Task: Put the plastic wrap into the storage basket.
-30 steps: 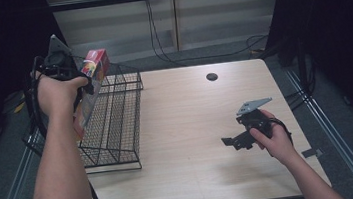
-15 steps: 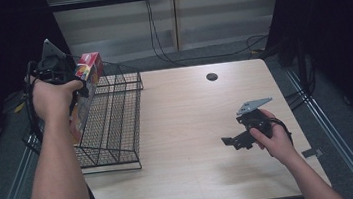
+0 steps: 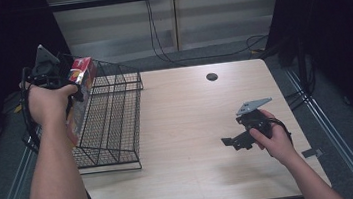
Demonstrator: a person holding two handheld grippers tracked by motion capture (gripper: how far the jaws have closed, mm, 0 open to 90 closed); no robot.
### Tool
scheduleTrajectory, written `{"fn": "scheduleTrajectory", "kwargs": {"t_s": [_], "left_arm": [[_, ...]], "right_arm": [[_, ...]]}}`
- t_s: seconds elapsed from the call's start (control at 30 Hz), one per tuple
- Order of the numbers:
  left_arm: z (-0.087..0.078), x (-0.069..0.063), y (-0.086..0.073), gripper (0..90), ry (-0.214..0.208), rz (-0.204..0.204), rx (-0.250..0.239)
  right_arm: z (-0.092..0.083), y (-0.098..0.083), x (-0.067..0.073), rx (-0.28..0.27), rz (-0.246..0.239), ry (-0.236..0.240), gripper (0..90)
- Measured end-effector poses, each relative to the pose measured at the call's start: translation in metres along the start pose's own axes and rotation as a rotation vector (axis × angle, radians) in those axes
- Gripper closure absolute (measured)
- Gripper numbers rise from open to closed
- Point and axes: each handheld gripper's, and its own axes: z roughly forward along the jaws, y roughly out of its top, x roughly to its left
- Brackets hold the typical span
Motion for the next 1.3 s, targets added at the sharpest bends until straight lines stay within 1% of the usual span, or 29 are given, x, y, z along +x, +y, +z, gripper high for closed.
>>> {"fn": "scheduleTrajectory", "kwargs": {"t_s": [0.07, 0.13, 0.17, 0.2, 0.27, 0.4, 0.43, 0.5, 0.53, 0.6, 0.63, 0.67, 0.73, 0.77, 0.8, 0.9, 0.93, 0.97, 1.0, 1.07, 1.1, 1.13, 1.17, 1.27, 1.3], "left_arm": [[0.001, 0.001, 0.0, 44.2, 0.004, 0.002, 0.009], [0.002, 0.002, 0.0, 44.2, 0.01, -0.017, 0.006], [0.002, 0.003, 0.0, 44.2, 0.015, -0.009, 0.009], [0.003, 0.004, 0.0, 44.2, 0.018, -0.012, 0.002], [0.005, 0.005, 0.0, 44.2, 0.019, -0.014, 0.008], [0.01, 0.005, -0.001, 44.1, 0.019, -0.036, -0.001], [0.011, 0.006, -0.001, 44.1, 0.02, -0.031, 0.002], [0.012, 0.007, -0.002, 44.0, 0.025, -0.033, 0.006], [0.013, 0.008, -0.002, 44.0, 0.027, -0.036, 0.005], [0.015, 0.01, -0.002, 44.0, 0.031, -0.036, 0.005], [0.015, 0.011, -0.002, 44.0, 0.03, -0.037, 0.01], [0.017, 0.011, -0.003, 44.0, 0.034, -0.04, 0.007], [0.02, 0.013, -0.003, 43.9, 0.042, -0.036, 0.007], [0.021, 0.013, -0.004, 43.9, 0.04, -0.043, 0.005], [0.021, 0.013, -0.004, 43.9, 0.035, -0.043, 0.017], [0.026, 0.013, -0.004, 43.8, 0.043, -0.038, 0.02], [0.027, 0.013, -0.005, 43.8, 0.04, -0.035, 0.023], [0.028, 0.012, -0.005, 43.8, 0.036, -0.044, 0.022], [0.028, 0.013, -0.004, 43.8, 0.037, -0.03, 0.024], [0.03, 0.012, -0.004, 43.8, 0.038, -0.031, 0.02], [0.03, 0.012, -0.004, 43.8, 0.035, -0.021, 0.03], [0.031, 0.01, -0.004, 43.8, 0.04, -0.028, 0.026], [0.032, 0.01, -0.004, 43.8, 0.037, -0.023, 0.03], [0.035, 0.009, -0.004, 43.7, 0.034, -0.029, 0.032], [0.036, 0.009, -0.004, 43.6, 0.038, -0.022, 0.032]], "right_arm": [[0.0, 0.0, -0.001, 0.001, 0.001, 0.005, 1.9], [0.0, 0.0, -0.001, 0.002, 0.003, 0.005, 1.9], [0.0, 0.0, -0.001, 0.002, 0.003, 0.006, 1.9], [0.0, 0.0, -0.001, 0.002, 0.002, 0.007, 1.9], [0.0, 0.0, -0.001, 0.003, 0.004, 0.01, 1.9], [0.0, 0.0, -0.001, 0.0, 0.007, 0.004, 1.9], [0.0, 0.0, -0.001, -0.001, 0.006, 0.003, 1.9], [0.0, -0.001, -0.001, 0.0, 0.005, -0.001, 1.9], [0.0, -0.001, -0.002, -0.001, 0.006, 0.008, 1.9], [0.0, -0.001, -0.001, 0.004, 0.007, 0.009, 1.9], [0.0, -0.001, -0.001, 0.005, 0.006, 0.001, 1.9], [0.0, -0.001, -0.001, 0.004, 0.006, 0.01, 1.9], [0.0, -0.001, -0.002, 0.003, 0.007, 0.008, 1.9], [-0.001, -0.001, -0.002, 0.002, 0.008, 0.008, 1.9], [-0.001, -0.001, -0.002, 0.0, 0.007, 0.008, 1.9], [-0.001, -0.001, -0.002, 0.002, 0.011, 0.004, 1.9], [-0.001, -0.001, -0.002, 0.001, 0.011, 0.006, 1.9], [-0.001, -0.001, -0.002, 0.0, 0.012, 0.007, 1.9], [-0.001, -0.001, -0.002, 0.0, 0.012, 0.006, 1.9], [-0.001, -0.001, -0.002, 0.002, 0.01, 0.008, 1.9], [-0.001, -0.001, -0.003, 0.002, 0.011, 0.005, 1.8], [-0.001, -0.001, -0.003, 0.001, 0.011, 0.004, 1.9], [-0.001, -0.001, -0.003, 0.003, 0.01, 0.008, 1.9], [-0.001, -0.001, -0.003, 0.001, 0.01, 0.004, 1.9], [-0.001, -0.001, -0.003, 0.002, 0.009, 0.005, 1.9]]}}
